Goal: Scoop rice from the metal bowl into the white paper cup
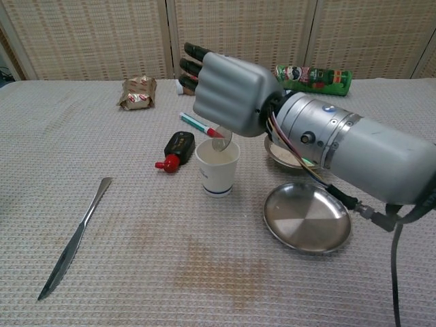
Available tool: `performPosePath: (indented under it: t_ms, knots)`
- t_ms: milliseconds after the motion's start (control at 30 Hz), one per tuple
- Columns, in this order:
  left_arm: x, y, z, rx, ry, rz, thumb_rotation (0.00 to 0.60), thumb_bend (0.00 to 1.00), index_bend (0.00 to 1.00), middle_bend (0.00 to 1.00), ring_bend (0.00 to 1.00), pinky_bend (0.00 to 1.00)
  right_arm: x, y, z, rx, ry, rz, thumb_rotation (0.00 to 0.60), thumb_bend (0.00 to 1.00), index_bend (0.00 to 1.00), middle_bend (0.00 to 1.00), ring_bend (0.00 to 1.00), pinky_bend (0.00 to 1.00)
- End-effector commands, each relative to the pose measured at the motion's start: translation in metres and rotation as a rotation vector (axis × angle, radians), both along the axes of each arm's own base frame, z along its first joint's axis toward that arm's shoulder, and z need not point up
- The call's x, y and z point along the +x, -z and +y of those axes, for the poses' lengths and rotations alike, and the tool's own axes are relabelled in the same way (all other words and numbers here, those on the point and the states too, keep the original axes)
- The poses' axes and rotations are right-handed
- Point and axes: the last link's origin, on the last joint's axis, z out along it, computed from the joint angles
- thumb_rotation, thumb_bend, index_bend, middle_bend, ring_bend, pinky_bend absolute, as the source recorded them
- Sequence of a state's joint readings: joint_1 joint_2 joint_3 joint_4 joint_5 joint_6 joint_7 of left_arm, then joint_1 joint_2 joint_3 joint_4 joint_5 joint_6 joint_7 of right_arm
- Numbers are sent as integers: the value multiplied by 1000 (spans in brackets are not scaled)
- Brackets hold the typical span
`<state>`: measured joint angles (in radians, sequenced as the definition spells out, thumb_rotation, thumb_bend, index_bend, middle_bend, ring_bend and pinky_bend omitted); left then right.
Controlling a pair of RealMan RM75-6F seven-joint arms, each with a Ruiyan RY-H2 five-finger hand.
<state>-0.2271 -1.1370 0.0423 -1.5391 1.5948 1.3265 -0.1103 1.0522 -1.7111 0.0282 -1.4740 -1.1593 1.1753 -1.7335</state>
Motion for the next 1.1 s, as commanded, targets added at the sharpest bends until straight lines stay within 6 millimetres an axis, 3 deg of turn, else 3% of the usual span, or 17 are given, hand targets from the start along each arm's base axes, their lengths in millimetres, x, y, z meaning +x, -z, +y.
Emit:
performPosePath:
  t_ms: [33, 433, 633, 767, 833, 933, 1100]
  knots:
    - [0, 0, -1, -2, 1, -2, 600, 453, 0, 0, 0, 127, -5, 3, 8, -2, -35, 86, 600, 321, 663, 93, 0, 0]
    - [2, 1, -2, -13, 9, -8, 600, 453, 0, 0, 0, 127, -6, -5, 12, -31, -60, 102, 600, 322, 601, 93, 0, 0]
    - [1, -2, -3, 10, 9, 8, 600, 453, 0, 0, 0, 127, -12, -25, 13, -101, 30, -105, 600, 322, 571, 93, 0, 0]
    - [2, -3, -5, 13, 16, 7, 600, 453, 0, 0, 0, 127, -21, -42, 22, -28, 172, -371, 600, 322, 559, 93, 0, 0]
    - [2, -2, -5, 12, 15, 7, 600, 453, 0, 0, 0, 127, -24, -45, 24, -6, 206, -420, 600, 322, 557, 93, 0, 0]
    - [2, -1, -5, 4, 12, 11, 600, 453, 0, 0, 0, 127, -50, -55, 37, 114, 428, -634, 600, 322, 548, 93, 0, 0]
    - [3, 0, -5, 7, 12, 14, 600, 452, 0, 0, 0, 127, -83, -61, 53, 185, 579, -681, 600, 322, 533, 93, 0, 0]
